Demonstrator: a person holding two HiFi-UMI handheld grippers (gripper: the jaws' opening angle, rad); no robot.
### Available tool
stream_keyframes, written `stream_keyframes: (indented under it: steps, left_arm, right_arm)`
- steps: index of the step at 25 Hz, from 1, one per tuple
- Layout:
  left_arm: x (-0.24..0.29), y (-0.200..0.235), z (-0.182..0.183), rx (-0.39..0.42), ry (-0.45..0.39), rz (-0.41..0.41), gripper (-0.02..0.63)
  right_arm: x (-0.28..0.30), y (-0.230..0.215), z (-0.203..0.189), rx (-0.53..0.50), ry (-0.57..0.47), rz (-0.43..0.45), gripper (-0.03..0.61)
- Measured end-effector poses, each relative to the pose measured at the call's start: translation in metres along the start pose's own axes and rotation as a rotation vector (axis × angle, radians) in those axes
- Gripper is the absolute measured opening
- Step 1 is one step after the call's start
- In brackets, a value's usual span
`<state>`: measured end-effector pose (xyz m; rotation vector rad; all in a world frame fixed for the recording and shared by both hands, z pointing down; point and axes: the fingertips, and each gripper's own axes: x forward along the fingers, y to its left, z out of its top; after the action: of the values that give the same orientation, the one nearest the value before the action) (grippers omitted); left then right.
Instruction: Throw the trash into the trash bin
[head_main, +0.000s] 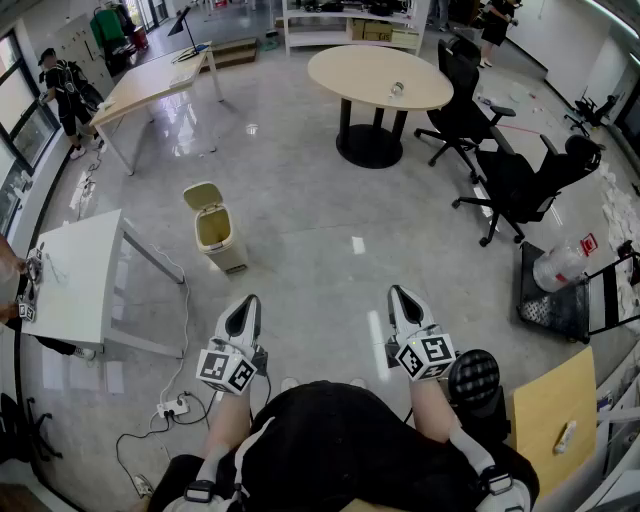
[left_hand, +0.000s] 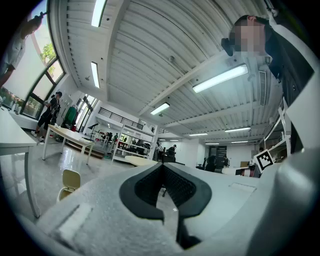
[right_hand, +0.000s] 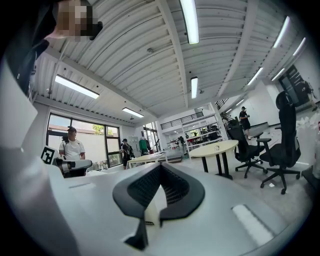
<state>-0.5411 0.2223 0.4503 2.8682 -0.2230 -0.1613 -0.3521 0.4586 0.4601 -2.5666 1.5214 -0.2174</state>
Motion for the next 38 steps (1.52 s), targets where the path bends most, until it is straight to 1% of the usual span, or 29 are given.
stream_keyframes:
  steps: [8,14,18,22,26,28,32,35,38]
  left_arm:
    - [-0.004,-0.005,0.0,0.003,0.007,0.004,0.001]
    - [0.01,-0.026,-0.009,-0.003,0.024,-0.009,0.002]
    - [0.02,-0.042,-0.021,-0.019,0.033,-0.019,0.0]
    - [0.04,-0.069,-0.031,-0.033,0.035,-0.028,0.002]
    - [0.061,-0.099,-0.036,-0.012,0.041,-0.053,0.002]
    - [0.068,-0.107,-0.039,0.001,0.043,-0.07,0.001]
    - [0.082,-0.112,-0.037,0.01,0.061,-0.084,0.0]
    - [0.097,-0.107,-0.035,0.013,0.062,-0.094,0.002]
    - [0.121,-0.098,-0.035,0.04,0.057,-0.133,0.002]
  right_arm:
    - [-0.011,-0.008,-0.004,0.008,0.005,-0.013,0.003]
    - [-0.026,-0.026,-0.002,0.002,0.01,-0.024,0.003]
    - [-0.041,-0.045,0.004,0.021,-0.011,-0.034,0.003]
    - [-0.059,-0.073,0.01,0.033,-0.029,-0.042,0.005]
    - [-0.072,-0.099,0.015,0.019,-0.036,-0.052,0.005]
    - [-0.075,-0.111,0.016,0.012,-0.036,-0.063,0.005]
    - [-0.072,-0.127,0.018,0.02,-0.042,-0.091,0.005]
    - [-0.062,-0.136,0.02,0.036,-0.054,-0.115,0.005]
    - [-0.046,-0.144,0.025,0.027,-0.068,-0.15,0.005]
